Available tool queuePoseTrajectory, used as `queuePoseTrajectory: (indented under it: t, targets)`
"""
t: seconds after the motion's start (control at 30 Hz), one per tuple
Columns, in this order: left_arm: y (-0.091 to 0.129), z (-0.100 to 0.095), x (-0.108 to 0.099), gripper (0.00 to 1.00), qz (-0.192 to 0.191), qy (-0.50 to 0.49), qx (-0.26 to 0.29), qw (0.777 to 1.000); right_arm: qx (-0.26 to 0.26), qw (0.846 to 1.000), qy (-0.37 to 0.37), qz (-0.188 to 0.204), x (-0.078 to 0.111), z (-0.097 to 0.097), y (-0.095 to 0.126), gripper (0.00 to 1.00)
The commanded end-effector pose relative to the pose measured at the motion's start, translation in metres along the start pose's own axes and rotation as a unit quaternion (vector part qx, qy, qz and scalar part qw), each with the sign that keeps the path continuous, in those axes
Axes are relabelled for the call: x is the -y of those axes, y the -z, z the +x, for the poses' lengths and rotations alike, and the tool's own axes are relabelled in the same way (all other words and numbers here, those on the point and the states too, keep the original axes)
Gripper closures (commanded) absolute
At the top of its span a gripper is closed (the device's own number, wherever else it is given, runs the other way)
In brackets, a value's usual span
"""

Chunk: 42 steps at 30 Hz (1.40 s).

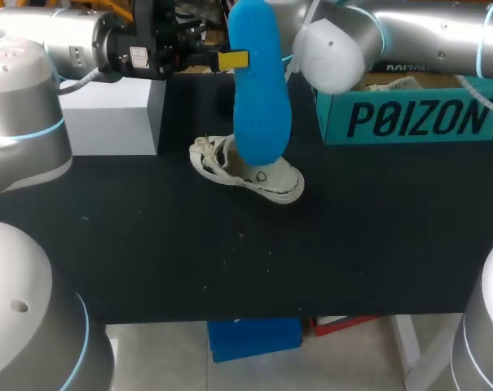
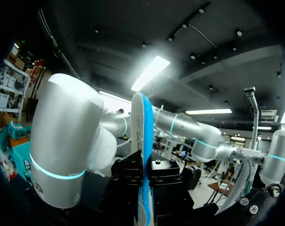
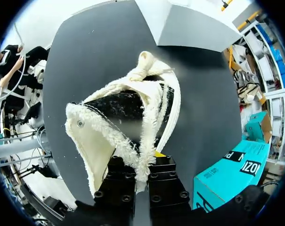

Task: Take the shoe out of the shoebox, open the shoe tongue, remove and reinsert the insole, then place the shoe into the shoebox

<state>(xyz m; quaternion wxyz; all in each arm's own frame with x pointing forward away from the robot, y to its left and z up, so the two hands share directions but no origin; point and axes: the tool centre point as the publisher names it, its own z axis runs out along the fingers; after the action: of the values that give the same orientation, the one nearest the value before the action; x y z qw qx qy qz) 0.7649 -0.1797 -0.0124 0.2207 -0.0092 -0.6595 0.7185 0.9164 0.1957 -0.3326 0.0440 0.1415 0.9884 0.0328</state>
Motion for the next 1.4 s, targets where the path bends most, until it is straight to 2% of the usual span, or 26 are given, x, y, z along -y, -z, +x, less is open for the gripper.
queuePoseTrajectory:
  t: [0.03, 0.13, 0.2, 0.37, 0.43, 0.7, 0.97, 1.07, 1.4]
  targets:
    - [-0.001, 0.0, -0.001, 1.0, 0.0, -0.001, 0.001, 1.0, 0.045, 0.985, -0.167, 0.019, 0.011, -0.002, 0.021, 1.0]
    - [-0.001, 0.0, -0.001, 1.0, 0.0, -0.001, 0.001, 1.0, 0.057, 0.961, -0.266, 0.046, 0.017, -0.008, 0.017, 1.0]
    - [-0.001, 0.0, -0.001, 1.0, 0.0, -0.001, 0.001, 1.0, 0.069, 0.938, -0.335, 0.059, 0.02, -0.013, 0.014, 1.0]
    - [-0.001, 0.0, -0.001, 1.0, 0.0, -0.001, 0.001, 1.0, 0.08, 0.889, -0.441, 0.087, 0.024, -0.008, 0.008, 1.0]
    - [-0.001, 0.0, -0.001, 1.0, 0.0, -0.001, 0.001, 1.0, 0.079, 0.869, -0.481, 0.086, 0.023, -0.005, 0.007, 1.0]
    - [-0.001, 0.0, -0.001, 1.0, 0.0, -0.001, 0.001, 1.0, 0.067, 0.792, -0.603, 0.07, 0.019, 0.004, 0.011, 1.0]
    - [-0.001, 0.0, -0.001, 1.0, 0.0, -0.001, 0.001, 1.0, 0.066, 0.737, -0.669, 0.07, 0.016, 0.015, 0.011, 1.0]
    - [-0.001, 0.0, -0.001, 1.0, 0.0, -0.001, 0.001, 1.0, 0.067, 0.731, -0.677, 0.06, 0.015, 0.017, 0.01, 1.0]
    - [-0.001, 0.0, -0.001, 1.0, 0.0, -0.001, 0.001, 1.0, 0.066, 0.735, -0.673, 0.056, 0.018, 0.03, -0.015, 1.0]
